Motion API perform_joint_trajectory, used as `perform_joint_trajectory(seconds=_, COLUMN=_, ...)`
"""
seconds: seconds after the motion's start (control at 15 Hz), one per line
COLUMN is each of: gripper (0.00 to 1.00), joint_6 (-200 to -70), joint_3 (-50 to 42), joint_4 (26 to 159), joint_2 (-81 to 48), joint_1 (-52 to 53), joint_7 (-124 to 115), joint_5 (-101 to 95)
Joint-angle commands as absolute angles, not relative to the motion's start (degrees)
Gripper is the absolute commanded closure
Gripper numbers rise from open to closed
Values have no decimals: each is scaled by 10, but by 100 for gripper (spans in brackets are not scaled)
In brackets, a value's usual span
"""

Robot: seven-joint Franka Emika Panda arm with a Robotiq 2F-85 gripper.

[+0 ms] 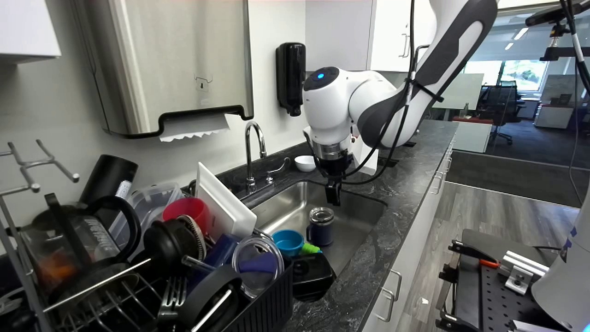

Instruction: Remove the lid from the cup in the sink and put it on the sink counter

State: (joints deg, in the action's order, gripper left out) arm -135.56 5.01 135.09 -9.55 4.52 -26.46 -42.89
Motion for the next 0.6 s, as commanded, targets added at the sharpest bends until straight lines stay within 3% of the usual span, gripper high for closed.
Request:
perform_joint_trajectory(seconds=0.0, gripper=0, joint_6=-1359, joint_3=36, joint_4=1330, joint_2=-130, joint_1=59, joint_7=-267, joint_5=-441)
perform_joint_trajectory(seconds=0.53, gripper=0, joint_6=-1384, joint_3=3, joint_4=1266, joint_2=-256, joint_1=94, joint_7=-307, joint_5=-548)
